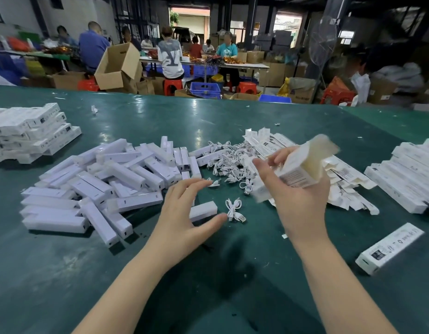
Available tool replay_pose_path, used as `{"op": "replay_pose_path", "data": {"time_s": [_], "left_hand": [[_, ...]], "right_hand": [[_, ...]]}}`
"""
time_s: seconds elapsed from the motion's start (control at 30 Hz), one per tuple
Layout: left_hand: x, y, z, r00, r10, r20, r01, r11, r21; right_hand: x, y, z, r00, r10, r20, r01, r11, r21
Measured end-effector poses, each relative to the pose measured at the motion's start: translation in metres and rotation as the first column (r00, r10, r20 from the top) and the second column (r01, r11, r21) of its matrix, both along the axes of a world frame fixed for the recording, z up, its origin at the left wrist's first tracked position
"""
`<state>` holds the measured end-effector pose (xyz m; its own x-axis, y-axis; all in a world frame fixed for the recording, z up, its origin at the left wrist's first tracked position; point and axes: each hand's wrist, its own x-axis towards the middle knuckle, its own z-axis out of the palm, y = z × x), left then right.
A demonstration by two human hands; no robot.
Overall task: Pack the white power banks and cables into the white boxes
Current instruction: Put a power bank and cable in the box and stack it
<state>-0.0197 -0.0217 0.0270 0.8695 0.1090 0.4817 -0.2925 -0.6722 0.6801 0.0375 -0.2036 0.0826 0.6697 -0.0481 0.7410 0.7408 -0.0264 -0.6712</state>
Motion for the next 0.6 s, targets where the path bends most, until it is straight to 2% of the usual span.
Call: {"op": "replay_pose_path", "data": {"time_s": [0.03, 0.1, 0.23, 0.3, 0.4, 0.47, 0.53, 0.6], "left_hand": [[-0.002, -0.003, 0.001, 0.999, -0.047, 0.014, 0.047, 0.999, -0.024], [-0.005, -0.007, 0.003, 0.992, -0.115, 0.048, 0.117, 0.992, -0.048], [-0.009, -0.017, 0.005, 0.970, -0.233, 0.071, 0.227, 0.970, 0.091], [-0.010, -0.022, 0.003, 0.967, -0.254, 0.008, 0.253, 0.966, 0.054], [-0.008, -0.026, 0.000, 0.973, -0.227, -0.031, 0.224, 0.972, -0.071], [-0.009, -0.027, 0.005, 0.966, -0.260, -0.002, 0.252, 0.937, -0.241], [-0.011, -0.026, 0.011, 0.961, -0.274, 0.044, 0.260, 0.835, -0.485], [-0.009, -0.022, 0.016, 0.973, -0.223, 0.057, 0.199, 0.693, -0.693]], "right_hand": [[-0.007, 0.004, 0.003, 0.991, 0.127, -0.050, -0.121, 0.986, 0.114], [-0.016, 0.012, 0.006, 0.951, 0.251, -0.179, -0.204, 0.948, 0.245], [-0.025, 0.029, -0.003, 0.850, 0.361, -0.384, -0.236, 0.912, 0.336], [-0.027, 0.035, -0.008, 0.817, 0.401, -0.415, -0.260, 0.898, 0.355], [-0.024, 0.038, -0.011, 0.771, 0.446, -0.455, -0.295, 0.883, 0.365], [-0.021, 0.039, -0.012, 0.729, 0.453, -0.513, -0.353, 0.891, 0.286], [-0.022, 0.042, -0.015, 0.684, 0.444, -0.579, -0.420, 0.889, 0.185], [-0.021, 0.042, -0.017, 0.637, 0.411, -0.652, -0.485, 0.871, 0.076]]}}
